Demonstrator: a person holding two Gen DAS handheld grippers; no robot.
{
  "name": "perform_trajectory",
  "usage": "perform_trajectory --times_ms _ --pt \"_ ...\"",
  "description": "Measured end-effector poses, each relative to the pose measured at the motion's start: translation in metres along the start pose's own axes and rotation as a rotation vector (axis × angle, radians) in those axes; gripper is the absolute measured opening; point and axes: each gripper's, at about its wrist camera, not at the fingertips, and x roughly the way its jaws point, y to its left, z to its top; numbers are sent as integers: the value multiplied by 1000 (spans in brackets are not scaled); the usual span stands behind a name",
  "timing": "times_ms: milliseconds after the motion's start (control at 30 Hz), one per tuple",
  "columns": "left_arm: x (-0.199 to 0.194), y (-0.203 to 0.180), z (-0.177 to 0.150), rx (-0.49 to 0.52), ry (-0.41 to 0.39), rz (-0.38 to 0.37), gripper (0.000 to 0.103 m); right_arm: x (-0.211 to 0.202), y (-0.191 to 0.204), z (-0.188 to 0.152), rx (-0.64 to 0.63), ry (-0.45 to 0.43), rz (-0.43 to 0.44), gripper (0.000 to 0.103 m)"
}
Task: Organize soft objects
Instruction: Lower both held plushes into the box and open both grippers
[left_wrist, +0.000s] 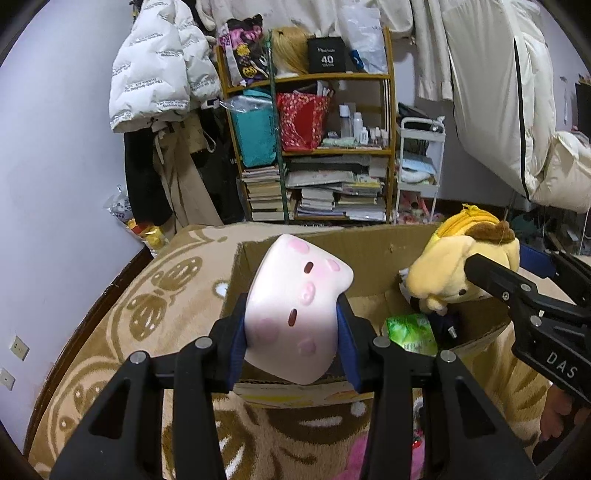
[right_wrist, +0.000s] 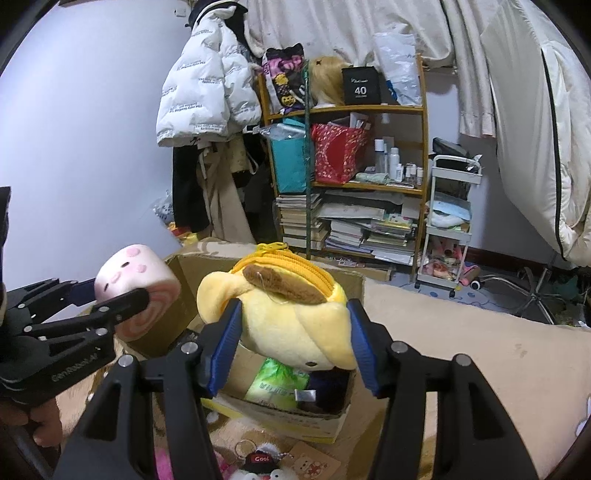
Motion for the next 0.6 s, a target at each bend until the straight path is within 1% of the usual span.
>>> perform_trajectory --times_ms 67,267,400,467,500,533,600 --pt "3 -1 -1 6 10 6 42 1 1 -1 -3 8 3 61" --pt "7 -1 -2 5 24 10 49 8 -1 -5 10 42 28 62" --pt "5 0 -3 -2 24 17 57 9 0 -7 5 46 37 67" --pt "4 0 -4 -1 22 23 61 10 0 -7 6 51 41 67" --pt "3 0 -4 1 19 26 67 11 0 -7 7 52 41 67" --pt "1 0 -5 3 15 32 70 10 0 -7 8 54 46 67" --pt "-2 0 -5 7 11 42 72 10 0 -7 8 59 54 67"
